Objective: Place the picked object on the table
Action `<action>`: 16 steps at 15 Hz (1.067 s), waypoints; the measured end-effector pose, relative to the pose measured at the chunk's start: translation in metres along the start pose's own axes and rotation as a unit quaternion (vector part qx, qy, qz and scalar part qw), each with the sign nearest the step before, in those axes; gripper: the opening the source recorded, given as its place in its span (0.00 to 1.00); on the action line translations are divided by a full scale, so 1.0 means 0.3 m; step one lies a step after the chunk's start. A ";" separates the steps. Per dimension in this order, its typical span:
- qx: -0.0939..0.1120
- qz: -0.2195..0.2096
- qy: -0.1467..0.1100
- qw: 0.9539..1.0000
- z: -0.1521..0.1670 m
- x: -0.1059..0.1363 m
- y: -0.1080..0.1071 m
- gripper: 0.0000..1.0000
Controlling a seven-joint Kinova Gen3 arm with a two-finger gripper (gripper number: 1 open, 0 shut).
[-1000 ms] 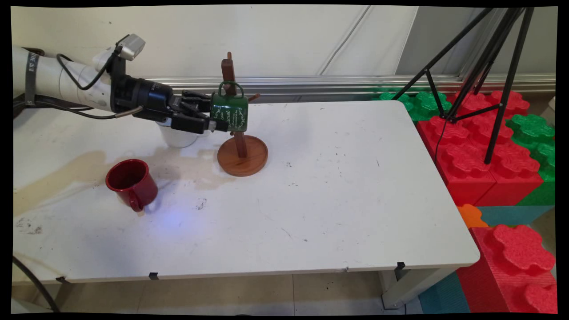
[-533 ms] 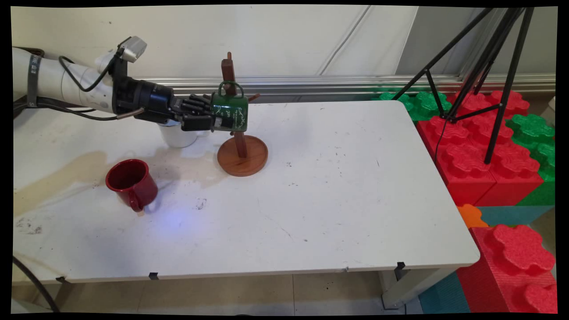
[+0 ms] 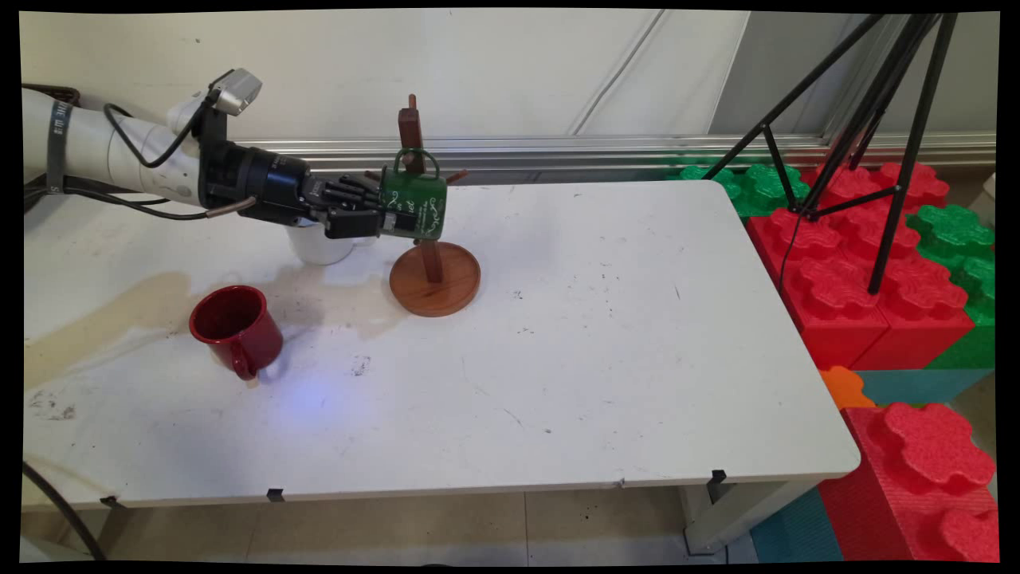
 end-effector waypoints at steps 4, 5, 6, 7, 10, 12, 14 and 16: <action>-0.001 -0.001 0.004 1.000 -0.008 0.004 0.003 0.00; -0.002 0.000 0.005 1.000 -0.009 0.006 0.005 0.00; -0.004 0.000 0.006 1.000 -0.011 0.008 0.008 0.00; -0.006 0.001 0.008 1.000 -0.015 0.011 0.013 0.00; -0.014 0.005 0.012 1.000 -0.029 0.016 0.032 0.00; -0.020 0.008 0.013 1.000 -0.041 0.017 0.048 0.00; -0.025 0.011 0.013 1.000 -0.051 0.016 0.063 0.00; -0.031 0.015 0.013 0.999 -0.061 0.015 0.079 0.00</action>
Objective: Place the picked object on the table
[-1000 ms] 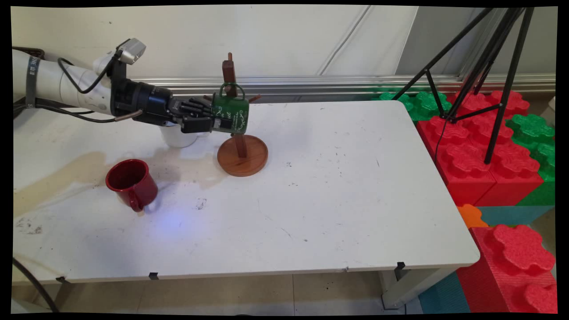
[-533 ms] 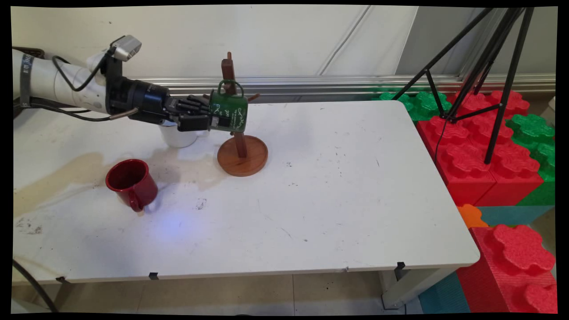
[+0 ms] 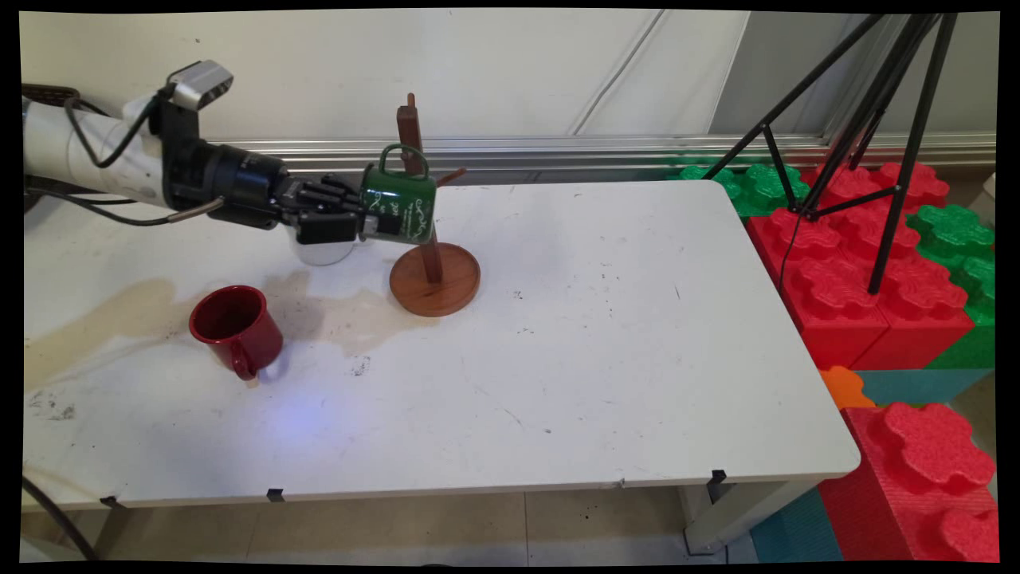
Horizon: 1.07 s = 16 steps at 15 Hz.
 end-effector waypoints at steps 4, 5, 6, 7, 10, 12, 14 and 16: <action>-0.011 0.009 -0.002 1.000 -0.022 -0.003 0.037 0.00; -0.014 0.013 -0.003 1.000 -0.031 -0.004 0.050 0.00; -0.016 0.016 -0.005 1.000 -0.042 -0.006 0.061 0.00; -0.017 0.020 -0.007 1.000 -0.051 -0.008 0.070 0.00; -0.015 0.029 -0.013 0.999 -0.082 -0.011 0.084 0.00; -0.010 0.040 -0.019 0.999 -0.111 -0.014 0.087 0.00; -0.001 0.054 -0.030 0.998 -0.149 -0.019 0.081 0.00; 0.009 0.065 -0.040 0.997 -0.183 -0.025 0.069 0.00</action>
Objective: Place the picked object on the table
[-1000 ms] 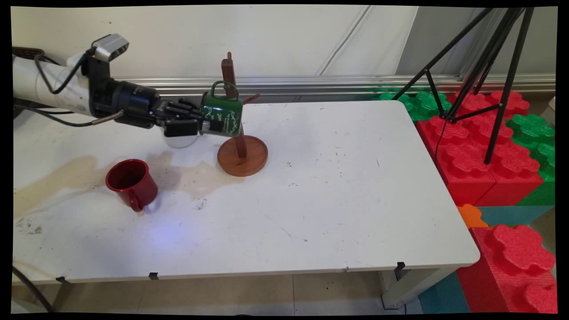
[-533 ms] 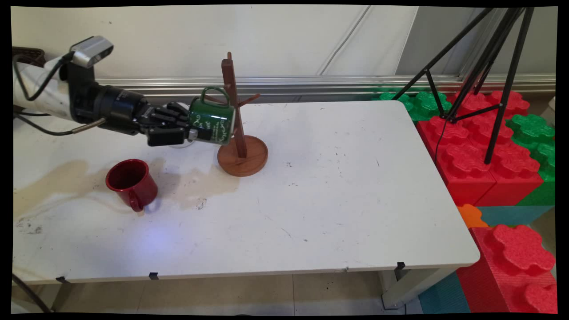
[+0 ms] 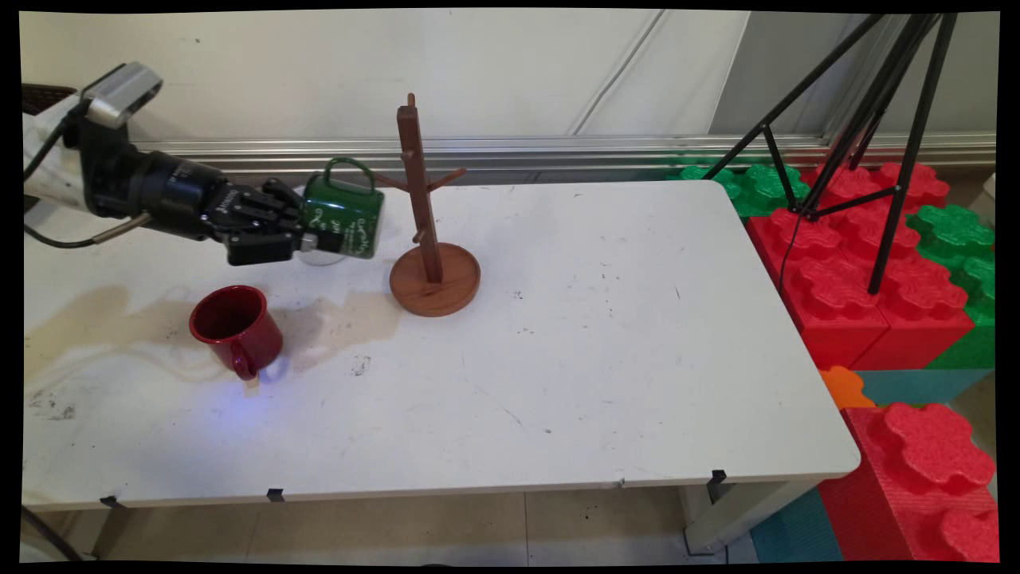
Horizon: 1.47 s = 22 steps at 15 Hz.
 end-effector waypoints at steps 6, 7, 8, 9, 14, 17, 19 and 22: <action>0.035 0.033 -0.038 0.998 -0.110 -0.034 -0.047 0.00; 0.042 0.038 -0.043 0.997 -0.129 -0.039 -0.056 0.00; 0.049 0.043 -0.050 0.997 -0.151 -0.045 -0.066 0.00; 0.053 0.047 -0.055 0.996 -0.164 -0.049 -0.072 0.00; 0.082 0.073 -0.091 0.990 -0.254 -0.084 -0.117 0.00; 0.096 0.088 -0.115 0.985 -0.299 -0.110 -0.140 0.00; 0.105 0.098 -0.132 0.981 -0.324 -0.128 -0.155 0.00; 0.113 0.115 -0.162 0.974 -0.357 -0.159 -0.174 0.00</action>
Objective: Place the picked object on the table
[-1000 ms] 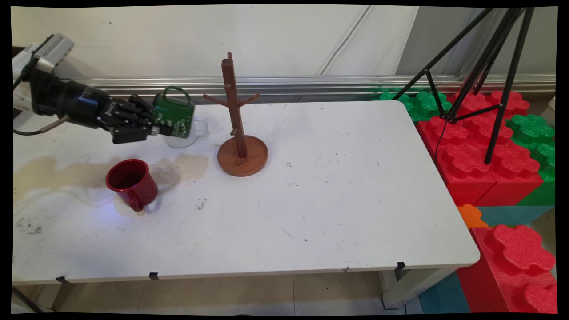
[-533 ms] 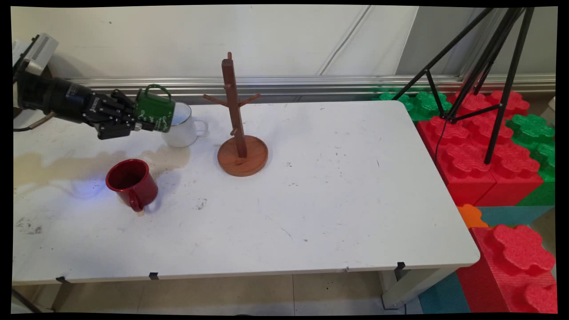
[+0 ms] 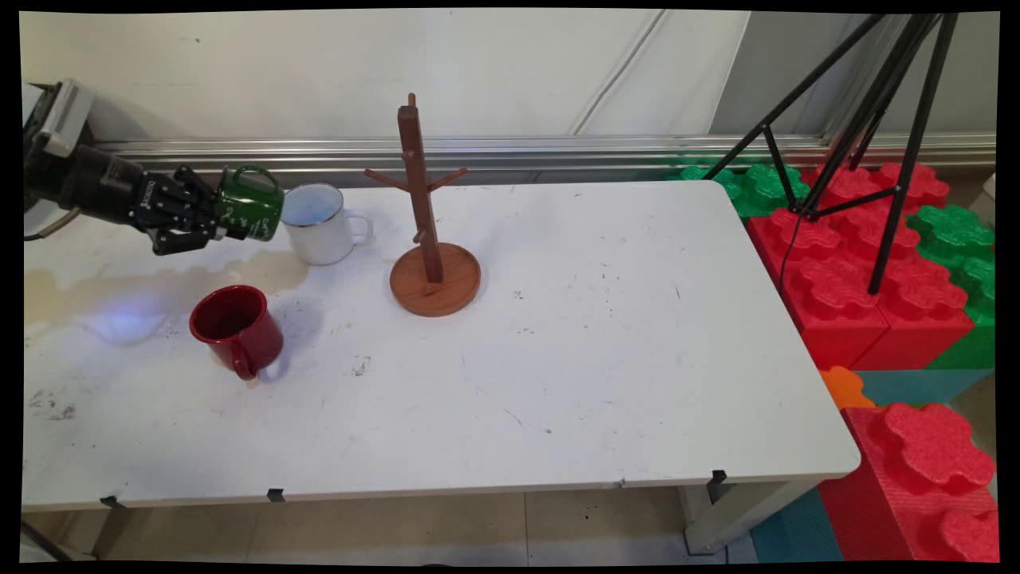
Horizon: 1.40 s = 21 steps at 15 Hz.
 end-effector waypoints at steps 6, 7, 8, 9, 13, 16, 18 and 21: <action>0.007 0.034 -0.040 0.999 -0.014 -0.058 -0.020 0.00; 0.007 0.043 -0.049 0.998 -0.016 -0.071 -0.023 0.00; 0.008 0.053 -0.059 0.997 -0.019 -0.085 -0.026 0.00; 0.008 0.059 -0.065 0.996 -0.020 -0.093 -0.027 0.00; 0.005 0.081 -0.087 0.993 -0.018 -0.123 -0.030 0.00; 0.002 0.097 -0.101 0.990 -0.011 -0.140 -0.031 0.00; -0.001 0.105 -0.108 0.989 -0.004 -0.149 -0.030 0.00; -0.006 0.118 -0.120 0.986 0.010 -0.163 -0.027 0.00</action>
